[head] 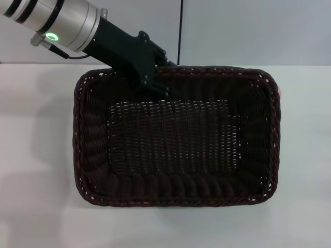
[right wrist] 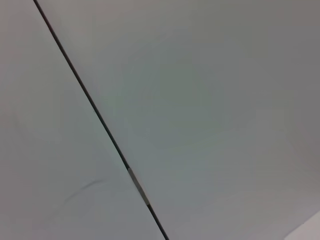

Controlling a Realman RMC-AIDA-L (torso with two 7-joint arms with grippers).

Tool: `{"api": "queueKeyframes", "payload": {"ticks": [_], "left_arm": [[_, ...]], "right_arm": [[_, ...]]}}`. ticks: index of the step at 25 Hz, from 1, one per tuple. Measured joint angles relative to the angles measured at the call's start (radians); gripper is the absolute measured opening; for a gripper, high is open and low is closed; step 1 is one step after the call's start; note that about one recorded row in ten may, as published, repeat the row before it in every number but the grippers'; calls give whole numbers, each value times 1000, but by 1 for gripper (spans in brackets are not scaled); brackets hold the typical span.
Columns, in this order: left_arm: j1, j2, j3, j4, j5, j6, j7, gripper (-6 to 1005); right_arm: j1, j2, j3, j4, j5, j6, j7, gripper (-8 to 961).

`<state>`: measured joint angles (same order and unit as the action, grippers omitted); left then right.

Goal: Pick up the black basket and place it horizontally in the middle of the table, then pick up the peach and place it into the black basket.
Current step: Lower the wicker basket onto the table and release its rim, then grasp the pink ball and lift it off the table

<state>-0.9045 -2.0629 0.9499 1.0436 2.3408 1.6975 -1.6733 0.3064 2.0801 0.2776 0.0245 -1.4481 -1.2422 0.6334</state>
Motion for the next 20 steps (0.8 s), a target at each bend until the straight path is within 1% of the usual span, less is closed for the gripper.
{"api": "queueKeyframes", "payload": {"ticks": [3,6,8,11,12,13,15,17,18,19,20], "left_arm": [[8,-3,0,3,-17,-38,12,499],[10,-3,0,5,-24,-48,15,593],[44,-1,0,31,-98,-111,39,655],[53,-1,0,40,-113,-126,47,749],[95,-1,0,66,-180,-173,87,780],[115,0,-1,71,-217,-191,106,793],[128,0,-2,73,-243,-202,120,820],[166,1,-7,73,-320,-231,162,846],[201,2,-10,69,-397,-258,197,859],[201,2,-10,69,-397,-258,197,859],[217,1,-10,68,-437,-271,212,859]], "right_arm": [[0,0,0,0,0,4,1,603],[1,0,-1,0,-1,5,2,603],[3,0,-2,0,-1,6,2,603],[4,0,-2,1,-1,6,2,602],[4,0,-3,2,-1,6,2,602],[5,0,-3,2,-1,6,2,602],[5,0,-3,2,-1,6,2,602],[6,0,-5,2,-1,6,1,602],[7,0,-10,1,-5,2,-2,602],[7,0,-10,1,-5,2,-2,602],[8,0,-14,-1,-7,-2,-2,602]]}}
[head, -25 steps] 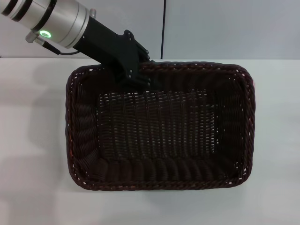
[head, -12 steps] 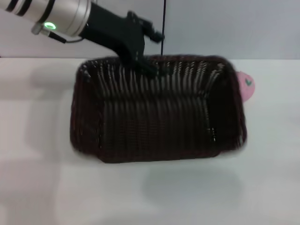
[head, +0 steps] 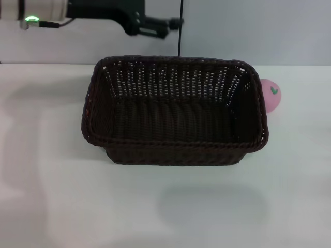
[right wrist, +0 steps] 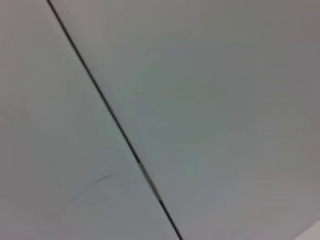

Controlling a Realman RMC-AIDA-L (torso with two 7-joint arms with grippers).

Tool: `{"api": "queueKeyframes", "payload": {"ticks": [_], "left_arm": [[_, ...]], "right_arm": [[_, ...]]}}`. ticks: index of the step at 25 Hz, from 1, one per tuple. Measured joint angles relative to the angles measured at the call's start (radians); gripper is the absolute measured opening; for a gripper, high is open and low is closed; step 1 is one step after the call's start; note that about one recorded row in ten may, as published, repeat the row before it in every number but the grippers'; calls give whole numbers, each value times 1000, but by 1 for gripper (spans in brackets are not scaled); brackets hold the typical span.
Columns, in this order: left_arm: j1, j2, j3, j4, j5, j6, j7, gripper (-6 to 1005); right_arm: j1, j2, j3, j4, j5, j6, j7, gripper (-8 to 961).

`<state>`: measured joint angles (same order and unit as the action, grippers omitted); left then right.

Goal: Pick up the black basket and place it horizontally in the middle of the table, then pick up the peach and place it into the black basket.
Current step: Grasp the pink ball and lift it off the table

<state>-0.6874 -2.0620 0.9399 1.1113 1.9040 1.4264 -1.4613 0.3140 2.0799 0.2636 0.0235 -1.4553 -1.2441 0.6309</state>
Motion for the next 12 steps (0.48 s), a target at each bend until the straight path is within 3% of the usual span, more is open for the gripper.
{"api": "queueKeyframes", "payload": {"ticks": [2,3,4,6,8,9,12], "left_arm": [[58,-2,3,-9,-121,-36,59,860],[111,-4,7,-30,-251,-66,119,860],[111,-4,7,-30,-251,-66,119,860],[159,-5,9,-79,-393,-93,184,859],[204,-5,7,-226,-606,-110,302,859],[204,-5,7,-226,-606,-110,302,859],[226,-3,1,-405,-787,-98,435,859]], "right_arm": [[2,-1,-22,-12,-8,-15,-6,602],[3,-3,-62,-31,-30,-36,-13,602],[3,-3,-62,-31,-30,-36,-13,602],[5,-6,-112,-60,-71,-59,-15,602],[19,-6,-183,-115,-161,-74,-15,602],[19,-6,-183,-115,-161,-74,-15,602],[36,-6,-232,-160,-248,-68,-20,602]]}}
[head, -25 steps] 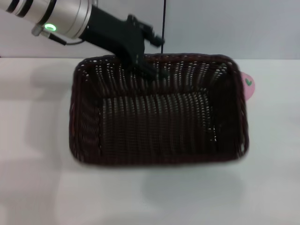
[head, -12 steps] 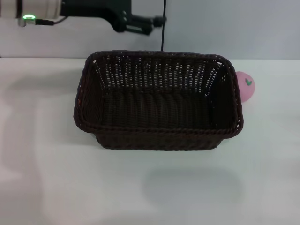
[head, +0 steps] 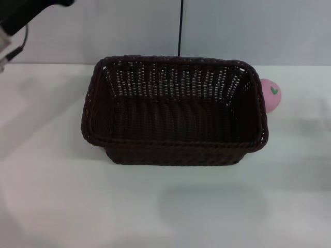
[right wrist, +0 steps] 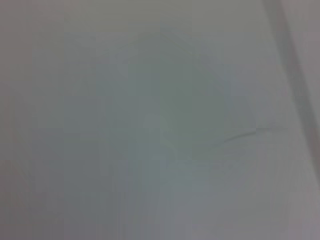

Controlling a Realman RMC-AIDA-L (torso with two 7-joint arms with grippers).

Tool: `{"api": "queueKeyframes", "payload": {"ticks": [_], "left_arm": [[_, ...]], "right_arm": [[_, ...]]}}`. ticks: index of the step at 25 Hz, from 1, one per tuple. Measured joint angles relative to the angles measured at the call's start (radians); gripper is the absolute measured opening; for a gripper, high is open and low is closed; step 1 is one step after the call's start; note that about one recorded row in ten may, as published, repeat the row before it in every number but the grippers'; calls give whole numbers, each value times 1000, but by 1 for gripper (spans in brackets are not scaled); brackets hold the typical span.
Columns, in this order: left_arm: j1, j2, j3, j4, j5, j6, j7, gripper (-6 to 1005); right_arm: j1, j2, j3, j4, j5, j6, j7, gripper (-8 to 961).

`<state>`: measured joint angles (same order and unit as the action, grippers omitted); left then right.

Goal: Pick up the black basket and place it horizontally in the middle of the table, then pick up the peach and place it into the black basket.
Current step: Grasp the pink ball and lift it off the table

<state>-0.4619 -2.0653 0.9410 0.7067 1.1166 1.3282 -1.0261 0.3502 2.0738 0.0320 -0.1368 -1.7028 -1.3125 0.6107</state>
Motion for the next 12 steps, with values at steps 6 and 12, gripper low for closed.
{"api": "queueKeyframes", "payload": {"ticks": [6,12], "left_arm": [[21,-2,5,-222,-213,84,193,860],[27,0,5,-239,-222,110,202,860]], "right_arm": [[29,-1,-108,-29,-84,4,-36,600],[54,1,-184,-26,-86,42,-46,580]]}}
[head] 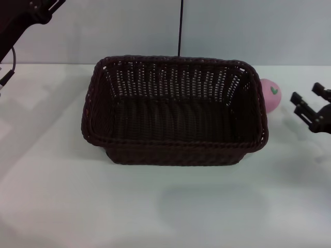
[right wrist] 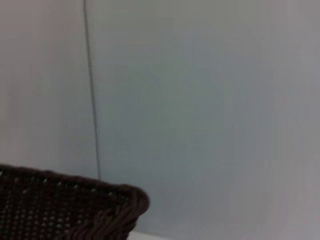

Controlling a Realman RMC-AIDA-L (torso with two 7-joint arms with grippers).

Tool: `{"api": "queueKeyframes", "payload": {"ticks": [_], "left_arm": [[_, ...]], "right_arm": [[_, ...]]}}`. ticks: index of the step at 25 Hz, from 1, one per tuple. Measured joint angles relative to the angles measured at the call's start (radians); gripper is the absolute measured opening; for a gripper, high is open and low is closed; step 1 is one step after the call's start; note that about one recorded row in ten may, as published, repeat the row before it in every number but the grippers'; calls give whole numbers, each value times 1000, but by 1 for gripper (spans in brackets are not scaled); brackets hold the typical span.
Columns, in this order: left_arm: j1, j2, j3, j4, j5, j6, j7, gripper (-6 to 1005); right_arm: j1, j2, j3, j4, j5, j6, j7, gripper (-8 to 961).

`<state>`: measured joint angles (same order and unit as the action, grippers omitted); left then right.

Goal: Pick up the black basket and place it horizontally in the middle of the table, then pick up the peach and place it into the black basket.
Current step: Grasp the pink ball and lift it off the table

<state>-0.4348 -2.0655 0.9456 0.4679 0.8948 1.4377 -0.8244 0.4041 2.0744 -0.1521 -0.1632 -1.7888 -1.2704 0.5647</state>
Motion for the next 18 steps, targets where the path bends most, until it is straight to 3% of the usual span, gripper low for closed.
{"api": "queueKeyframes", "payload": {"ticks": [18], "left_arm": [[9,0,15,-12,1,54,4,860]], "right_arm": [[99,1,-43,78,-1,177,-11,520]]}}
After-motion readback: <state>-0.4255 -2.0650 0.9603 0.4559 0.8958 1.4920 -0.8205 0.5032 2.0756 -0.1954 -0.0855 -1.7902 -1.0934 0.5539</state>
